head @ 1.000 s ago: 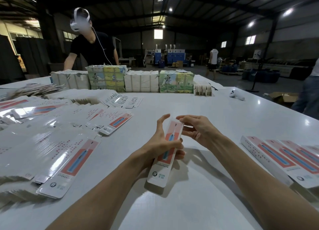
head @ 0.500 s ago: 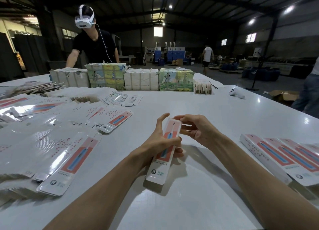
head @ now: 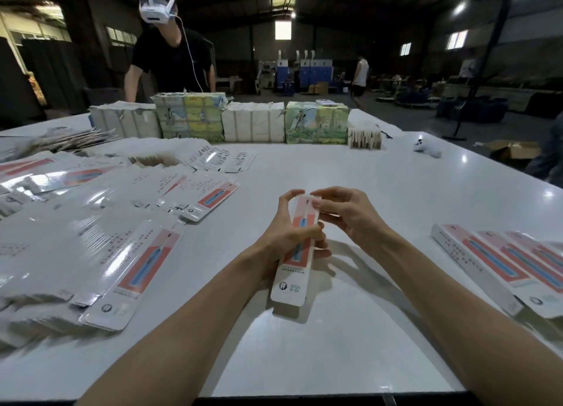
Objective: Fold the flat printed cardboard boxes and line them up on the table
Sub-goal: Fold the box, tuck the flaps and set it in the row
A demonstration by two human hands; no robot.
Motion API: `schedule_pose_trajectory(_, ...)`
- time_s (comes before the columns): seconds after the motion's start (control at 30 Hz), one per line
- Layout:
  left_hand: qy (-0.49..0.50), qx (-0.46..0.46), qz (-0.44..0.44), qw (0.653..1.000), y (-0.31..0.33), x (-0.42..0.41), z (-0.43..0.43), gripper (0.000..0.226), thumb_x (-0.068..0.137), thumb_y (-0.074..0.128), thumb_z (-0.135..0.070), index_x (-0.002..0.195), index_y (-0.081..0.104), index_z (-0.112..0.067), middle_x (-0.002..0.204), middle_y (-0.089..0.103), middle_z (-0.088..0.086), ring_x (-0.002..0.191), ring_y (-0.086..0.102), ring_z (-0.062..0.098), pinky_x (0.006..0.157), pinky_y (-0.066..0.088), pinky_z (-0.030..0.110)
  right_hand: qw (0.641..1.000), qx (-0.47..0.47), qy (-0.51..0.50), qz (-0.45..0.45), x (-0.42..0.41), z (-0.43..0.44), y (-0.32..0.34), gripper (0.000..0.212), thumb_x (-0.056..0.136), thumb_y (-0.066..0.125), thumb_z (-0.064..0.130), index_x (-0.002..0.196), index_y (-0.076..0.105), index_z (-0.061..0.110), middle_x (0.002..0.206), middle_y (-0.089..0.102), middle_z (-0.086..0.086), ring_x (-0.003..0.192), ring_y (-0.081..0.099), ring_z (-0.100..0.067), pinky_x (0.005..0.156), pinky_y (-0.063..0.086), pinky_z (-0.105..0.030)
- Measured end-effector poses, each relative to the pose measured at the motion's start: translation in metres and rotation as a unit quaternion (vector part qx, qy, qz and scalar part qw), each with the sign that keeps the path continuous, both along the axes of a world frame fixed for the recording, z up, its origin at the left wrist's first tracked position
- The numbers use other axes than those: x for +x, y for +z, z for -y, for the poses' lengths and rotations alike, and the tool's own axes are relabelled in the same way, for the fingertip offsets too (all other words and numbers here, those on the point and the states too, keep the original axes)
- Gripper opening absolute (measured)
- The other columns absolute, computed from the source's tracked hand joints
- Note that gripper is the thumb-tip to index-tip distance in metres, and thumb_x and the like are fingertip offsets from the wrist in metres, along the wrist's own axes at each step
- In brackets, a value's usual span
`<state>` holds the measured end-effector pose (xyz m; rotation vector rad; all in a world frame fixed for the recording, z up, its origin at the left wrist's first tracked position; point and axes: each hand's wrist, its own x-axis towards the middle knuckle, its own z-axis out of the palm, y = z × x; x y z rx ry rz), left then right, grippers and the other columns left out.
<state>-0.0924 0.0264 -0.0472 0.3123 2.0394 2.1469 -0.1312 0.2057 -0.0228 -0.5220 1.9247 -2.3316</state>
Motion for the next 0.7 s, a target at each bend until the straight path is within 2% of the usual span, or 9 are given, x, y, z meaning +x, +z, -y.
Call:
schedule_pose_trajectory(0.13,-0.006,0.003,0.01,1.0,0.001,0.003,-0.002,0.096,0.08,0.086,-0.009,0.139,0.03,-0.058,0.12,0.061,0.025,0.078,0.077,0.033,0.066,0.064,0.04,1.0,-0.009,-0.009,0.008,0.004,0.0,-0.003,0.021,0.089,0.079,0.003,0.109,0.077,-0.003,0.107,0.077,-0.022,0.101,0.076,-0.035,0.08,0.062,-0.03)
schedule_pose_trajectory(0.23,-0.005,0.049,0.028,0.998,0.003,0.007,-0.003,0.091,0.079,0.089,-0.016,0.138,0.034,-0.059,0.122,0.061,0.027,0.08,0.075,0.036,0.069,0.063,0.043,1.0,-0.009,-0.01,-0.003,0.006,0.004,-0.007,0.026,0.094,0.076,0.01,0.118,0.073,-0.001,0.111,0.078,-0.018,0.106,0.075,-0.033,0.084,0.062,-0.032)
schedule_pose_trajectory(0.3,0.016,0.096,0.027,0.995,0.005,0.008,-0.006,0.078,0.086,0.083,-0.031,0.144,0.034,-0.05,0.123,0.062,0.026,0.086,0.073,0.038,0.078,0.063,0.052,0.996,0.06,-0.04,-0.051,0.009,0.008,-0.008,0.034,0.099,0.072,0.019,0.129,0.068,0.005,0.119,0.076,-0.011,0.108,0.075,-0.026,0.089,0.062,-0.033)
schedule_pose_trajectory(0.33,0.027,0.127,0.029,0.991,0.007,0.007,-0.007,0.07,0.091,0.077,-0.04,0.148,0.035,-0.042,0.123,0.062,0.026,0.092,0.071,0.04,0.087,0.061,0.058,0.986,0.12,-0.071,-0.088,0.011,0.01,-0.008,0.037,0.101,0.07,0.022,0.135,0.064,0.009,0.124,0.073,-0.007,0.108,0.074,-0.022,0.089,0.062,-0.03)
schedule_pose_trajectory(0.4,0.038,0.161,0.043,0.985,0.009,0.006,-0.006,0.064,0.1,0.059,-0.055,0.152,0.038,-0.024,0.128,0.062,0.026,0.108,0.068,0.043,0.101,0.053,0.065,0.944,0.238,-0.141,-0.182,0.016,0.015,-0.005,0.035,0.103,0.067,0.023,0.136,0.061,0.015,0.128,0.066,-0.003,0.108,0.07,-0.017,0.084,0.06,-0.024)
schedule_pose_trajectory(0.43,0.038,0.162,0.056,0.984,0.01,0.007,-0.005,0.068,0.102,0.051,-0.062,0.152,0.04,-0.017,0.132,0.063,0.027,0.115,0.067,0.044,0.1,0.054,0.064,0.915,0.289,-0.166,-0.226,0.02,0.016,-0.003,0.032,0.103,0.065,0.024,0.134,0.062,0.017,0.129,0.063,-0.002,0.108,0.067,-0.015,0.084,0.059,-0.024)
schedule_pose_trajectory(0.5,0.028,0.197,0.082,0.977,0.012,0.01,-0.001,0.076,0.101,0.045,-0.068,0.15,0.046,-0.01,0.13,0.067,0.025,0.118,0.069,0.042,0.094,0.057,0.057,0.862,0.389,-0.171,-0.276,0.028,0.019,0.004,0.028,0.104,0.062,0.032,0.128,0.067,0.019,0.126,0.063,0.0,0.106,0.064,-0.014,0.087,0.056,-0.032)
schedule_pose_trajectory(0.6,0.025,0.27,0.098,0.958,0.011,0.008,0.005,0.084,0.099,0.048,-0.072,0.142,0.055,0.001,0.125,0.067,0.024,0.118,0.067,0.039,0.096,0.056,0.052,0.811,0.514,-0.085,-0.265,0.041,0.026,0.011,0.041,0.099,0.059,0.054,0.117,0.065,0.017,0.109,0.066,-0.003,0.093,0.063,-0.022,0.08,0.054,-0.04)
schedule_pose_trajectory(0.7,0.014,0.298,0.075,0.952,0.008,0.002,0.008,0.073,0.096,0.051,-0.073,0.122,0.074,-0.009,0.117,0.072,0.021,0.112,0.071,0.036,0.092,0.057,0.05,0.789,0.56,-0.049,-0.247,0.049,0.03,0.012,0.047,0.096,0.063,0.052,0.123,0.054,0.014,0.12,0.06,-0.007,0.098,0.059,-0.025,0.085,0.054,-0.042)
